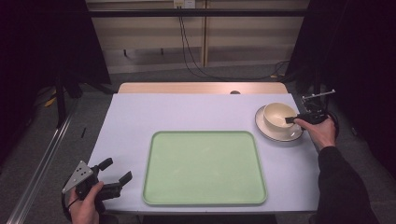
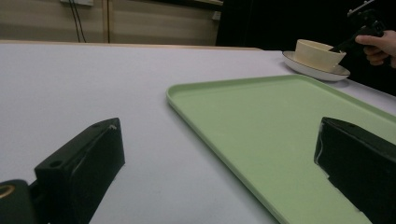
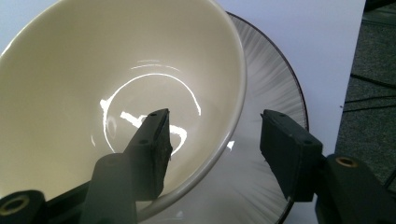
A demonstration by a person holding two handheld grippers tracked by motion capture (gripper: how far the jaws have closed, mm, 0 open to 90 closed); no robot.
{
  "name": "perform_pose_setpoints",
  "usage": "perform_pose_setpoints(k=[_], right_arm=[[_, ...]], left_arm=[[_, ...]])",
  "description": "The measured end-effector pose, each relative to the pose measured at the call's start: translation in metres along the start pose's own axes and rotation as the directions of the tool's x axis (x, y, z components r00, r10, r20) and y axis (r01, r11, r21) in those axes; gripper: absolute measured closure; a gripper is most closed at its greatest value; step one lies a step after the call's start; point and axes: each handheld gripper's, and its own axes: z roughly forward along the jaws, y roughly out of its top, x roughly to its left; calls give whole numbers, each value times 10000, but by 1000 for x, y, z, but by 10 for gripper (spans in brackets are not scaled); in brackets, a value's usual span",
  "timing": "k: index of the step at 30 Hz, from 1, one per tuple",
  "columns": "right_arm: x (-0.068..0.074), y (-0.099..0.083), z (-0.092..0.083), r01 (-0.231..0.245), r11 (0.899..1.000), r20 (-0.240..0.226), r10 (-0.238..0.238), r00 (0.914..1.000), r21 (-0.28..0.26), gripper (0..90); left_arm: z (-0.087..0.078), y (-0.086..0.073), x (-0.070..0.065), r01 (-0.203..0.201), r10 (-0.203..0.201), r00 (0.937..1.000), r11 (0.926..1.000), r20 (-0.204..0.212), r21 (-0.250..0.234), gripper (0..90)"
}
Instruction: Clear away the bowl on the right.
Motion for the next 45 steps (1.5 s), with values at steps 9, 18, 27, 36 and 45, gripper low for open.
perform_pose_setpoints(k=[9, 18, 27, 36, 45], right_arm=[[6, 4, 7, 241, 9985, -27, -240, 9997, 499, 609], [7, 6, 9, -163, 9950, 253, 138, 9996, 988, 790], [3, 5, 8, -515, 9947, -32, 520, 9986, 895, 819], [-3, 4, 8, -1057, 9921, -439, 1088, 9931, 670, 841], [-4, 3, 7, -1360, 9895, -541, 1387, 9889, 498, 843]], left_arm=[[-1, 0, 0, -15, 15, 10000, 10000, -5, -54, 17], [-1, 0, 0, -10, 10, 10000, 10000, -26, -58, 17], [0, 0, 0, -8, 8, 10000, 10000, -4, -48, 17], [-1, 0, 0, -11, 11, 10000, 10000, 25, -44, 17], [0, 0, 0, -3, 3, 10000, 10000, -2, -54, 17]])
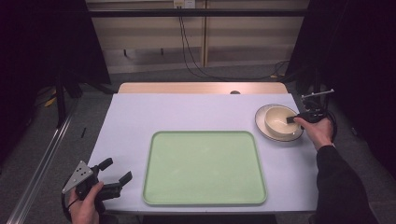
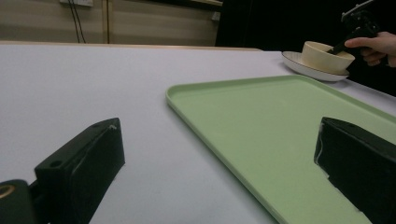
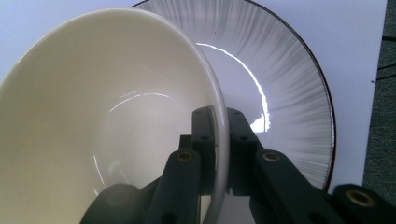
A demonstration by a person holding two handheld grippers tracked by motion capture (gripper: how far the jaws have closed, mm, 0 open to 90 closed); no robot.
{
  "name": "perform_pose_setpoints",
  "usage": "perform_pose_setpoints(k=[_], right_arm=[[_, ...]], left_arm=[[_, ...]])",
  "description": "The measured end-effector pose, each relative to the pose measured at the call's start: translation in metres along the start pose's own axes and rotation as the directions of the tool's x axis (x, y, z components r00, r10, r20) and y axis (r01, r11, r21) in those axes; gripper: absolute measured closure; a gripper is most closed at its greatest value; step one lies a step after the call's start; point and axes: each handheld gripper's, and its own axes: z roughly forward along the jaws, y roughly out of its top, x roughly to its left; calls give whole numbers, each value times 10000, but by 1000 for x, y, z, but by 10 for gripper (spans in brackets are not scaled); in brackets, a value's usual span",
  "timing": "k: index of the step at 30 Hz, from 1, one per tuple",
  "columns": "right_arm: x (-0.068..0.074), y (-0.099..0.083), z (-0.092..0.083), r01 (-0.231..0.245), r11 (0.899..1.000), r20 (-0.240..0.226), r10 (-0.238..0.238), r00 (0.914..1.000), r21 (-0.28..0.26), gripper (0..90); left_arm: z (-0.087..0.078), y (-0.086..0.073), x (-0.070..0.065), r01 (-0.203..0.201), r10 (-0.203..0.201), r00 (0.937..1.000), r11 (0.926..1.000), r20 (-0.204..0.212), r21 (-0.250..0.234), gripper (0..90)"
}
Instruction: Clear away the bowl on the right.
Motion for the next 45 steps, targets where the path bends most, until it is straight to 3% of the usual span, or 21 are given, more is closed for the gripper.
perform_pose_setpoints(k=[23, 45], right_arm=[[-4, -2, -6, -216, 9990, -39, 214, 9998, -402, 841], [0, 0, -20, -265, 9942, -610, 202, 9979, -1043, 839]], left_arm=[[0, 0, 0, 5, -5, 10000, 10000, 60, 20, 17], [0, 0, 0, 5, -5, 10000, 10000, 43, 4, 17]])
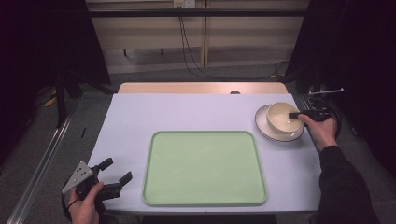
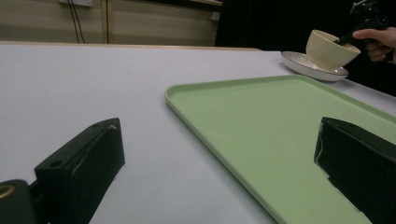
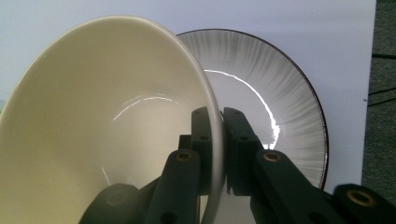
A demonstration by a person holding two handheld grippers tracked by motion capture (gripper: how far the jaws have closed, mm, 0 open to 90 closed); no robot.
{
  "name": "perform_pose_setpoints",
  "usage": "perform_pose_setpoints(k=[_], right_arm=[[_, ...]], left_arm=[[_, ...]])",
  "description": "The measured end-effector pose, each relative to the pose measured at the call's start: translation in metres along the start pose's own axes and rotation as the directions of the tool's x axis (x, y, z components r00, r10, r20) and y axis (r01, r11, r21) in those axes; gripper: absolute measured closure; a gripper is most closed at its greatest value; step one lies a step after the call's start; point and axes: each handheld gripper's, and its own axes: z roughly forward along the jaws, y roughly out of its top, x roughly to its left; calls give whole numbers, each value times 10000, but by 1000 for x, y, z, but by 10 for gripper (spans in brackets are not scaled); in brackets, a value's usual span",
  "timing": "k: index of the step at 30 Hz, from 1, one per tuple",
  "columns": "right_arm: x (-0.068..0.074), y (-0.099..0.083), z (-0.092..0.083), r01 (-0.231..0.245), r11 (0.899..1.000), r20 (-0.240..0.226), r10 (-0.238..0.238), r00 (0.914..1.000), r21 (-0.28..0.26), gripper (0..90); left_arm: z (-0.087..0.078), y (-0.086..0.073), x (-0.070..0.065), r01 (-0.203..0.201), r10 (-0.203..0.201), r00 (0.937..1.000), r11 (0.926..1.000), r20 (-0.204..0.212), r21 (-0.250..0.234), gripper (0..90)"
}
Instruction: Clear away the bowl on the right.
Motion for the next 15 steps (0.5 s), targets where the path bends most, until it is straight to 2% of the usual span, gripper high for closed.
perform_pose_setpoints(k=[15], right_arm=[[3, 2, -18, 165, 9996, -514, -177, 9985, -232, 839]], left_arm=[[0, 0, 0, 0, 0, 10000, 10000, -7, -3, 17]])
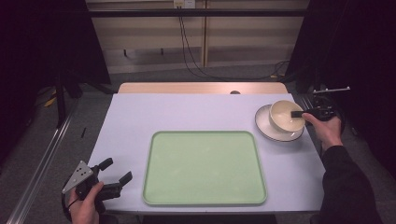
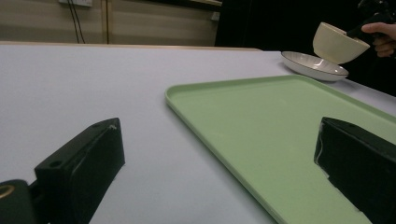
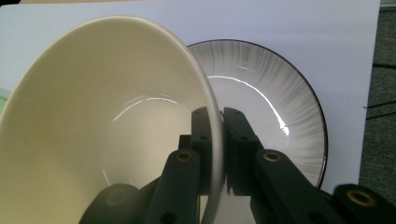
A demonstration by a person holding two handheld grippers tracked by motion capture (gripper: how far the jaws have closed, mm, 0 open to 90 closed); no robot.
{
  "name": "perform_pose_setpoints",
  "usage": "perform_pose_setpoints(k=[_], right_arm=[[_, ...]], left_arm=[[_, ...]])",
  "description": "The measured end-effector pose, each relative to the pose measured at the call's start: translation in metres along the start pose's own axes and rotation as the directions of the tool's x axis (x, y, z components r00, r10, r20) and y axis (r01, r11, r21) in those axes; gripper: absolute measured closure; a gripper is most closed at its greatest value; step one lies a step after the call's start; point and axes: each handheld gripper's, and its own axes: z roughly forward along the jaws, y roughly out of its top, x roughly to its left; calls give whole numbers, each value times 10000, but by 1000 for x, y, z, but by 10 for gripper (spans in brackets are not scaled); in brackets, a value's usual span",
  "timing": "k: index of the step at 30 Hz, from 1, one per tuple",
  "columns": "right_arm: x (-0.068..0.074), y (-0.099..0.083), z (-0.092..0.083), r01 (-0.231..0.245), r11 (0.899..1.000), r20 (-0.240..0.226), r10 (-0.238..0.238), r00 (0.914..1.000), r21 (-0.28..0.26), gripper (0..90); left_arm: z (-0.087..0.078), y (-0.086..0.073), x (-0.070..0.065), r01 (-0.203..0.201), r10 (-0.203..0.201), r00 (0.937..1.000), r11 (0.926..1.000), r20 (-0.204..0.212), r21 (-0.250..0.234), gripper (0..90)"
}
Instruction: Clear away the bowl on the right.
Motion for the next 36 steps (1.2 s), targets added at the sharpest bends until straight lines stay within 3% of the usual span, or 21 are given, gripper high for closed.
perform_pose_setpoints(k=[21, 36], right_arm=[[22, 6, -8, 594, 9982, -783, -595, 9952, -34, 839], [47, 14, -11, 1024, 9945, -1099, -1040, 9885, -202, 839]], left_arm=[[0, 0, 0, -7, 7, 10000, 10000, -4, 5, 17], [0, 0, 0, -48, 48, 10000, 10000, -55, -11, 17]])
